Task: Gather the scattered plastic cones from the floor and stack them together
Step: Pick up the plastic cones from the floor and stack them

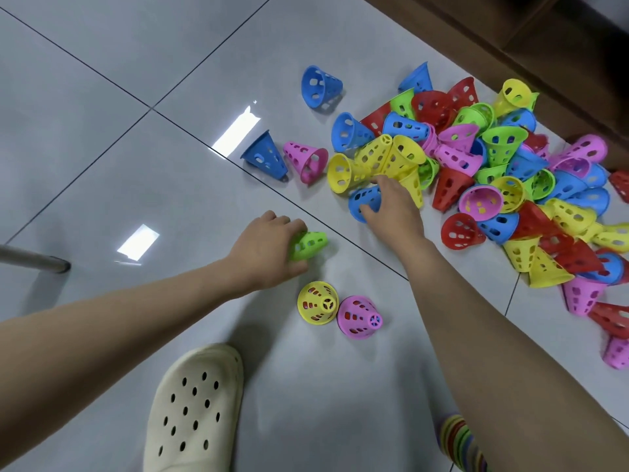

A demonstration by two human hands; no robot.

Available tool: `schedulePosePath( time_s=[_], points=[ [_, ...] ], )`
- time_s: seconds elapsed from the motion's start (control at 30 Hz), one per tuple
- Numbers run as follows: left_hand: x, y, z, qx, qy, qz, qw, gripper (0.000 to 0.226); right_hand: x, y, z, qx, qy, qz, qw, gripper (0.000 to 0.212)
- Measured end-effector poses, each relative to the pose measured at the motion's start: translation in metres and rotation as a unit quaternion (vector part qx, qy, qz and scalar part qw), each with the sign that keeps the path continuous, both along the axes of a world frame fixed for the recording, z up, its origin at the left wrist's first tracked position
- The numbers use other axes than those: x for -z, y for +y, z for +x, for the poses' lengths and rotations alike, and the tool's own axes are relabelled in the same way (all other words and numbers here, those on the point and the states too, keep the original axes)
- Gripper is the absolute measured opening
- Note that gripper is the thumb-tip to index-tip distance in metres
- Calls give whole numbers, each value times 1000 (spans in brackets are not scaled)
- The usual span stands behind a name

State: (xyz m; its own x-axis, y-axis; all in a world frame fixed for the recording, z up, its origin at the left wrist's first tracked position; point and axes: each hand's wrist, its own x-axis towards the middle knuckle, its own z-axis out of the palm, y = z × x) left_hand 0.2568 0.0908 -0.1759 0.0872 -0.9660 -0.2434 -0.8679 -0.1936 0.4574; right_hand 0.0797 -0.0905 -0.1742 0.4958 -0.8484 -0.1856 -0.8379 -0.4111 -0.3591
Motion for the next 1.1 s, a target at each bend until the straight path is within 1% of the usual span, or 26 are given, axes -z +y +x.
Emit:
schedulePosePath(
  time_s=[0.07,0.13,0.23,0.3,0.4,0.47,0.53,0.63,0.77,0.83,0.97,1.03,1.1],
  points=[
    [-13,5,-3,-55,141,-45,987,57,0,5,-9,39,-24,30,998,44],
    [-33,10,-10,-93,243,-101,960,54,3,11,-19,87,-69,68,992,40],
    [-56,18,-25,-108,324,-152,928,51,6,23,-34,124,-106,91,982,40],
    [-58,24,-36,-82,346,-151,922,50,8,30,-42,136,-113,93,980,43],
    [-46,31,-47,-22,345,-120,931,48,9,39,-55,142,-111,102,978,43],
    [-35,35,-49,12,319,-104,942,48,3,46,-65,163,-128,124,970,39],
    [-24,40,-48,39,279,-95,955,49,-10,60,-73,208,-171,122,955,34],
    [-10,46,-47,69,232,-83,967,50,-32,93,-84,275,-250,83,925,29],
    [12,49,-45,117,181,-66,974,48,-59,140,-99,326,-294,65,896,26],
    [22,50,-41,143,180,-71,971,46,-69,158,-105,333,-311,58,888,29],
    [30,50,-39,150,200,-88,964,46,-73,180,-109,287,-298,25,910,32],
    [31,48,-42,141,200,-96,965,47,-65,184,-107,257,-269,11,928,32],
    [32,45,-43,135,187,-105,967,50,-52,187,-104,225,-224,18,948,35]
  ],
)
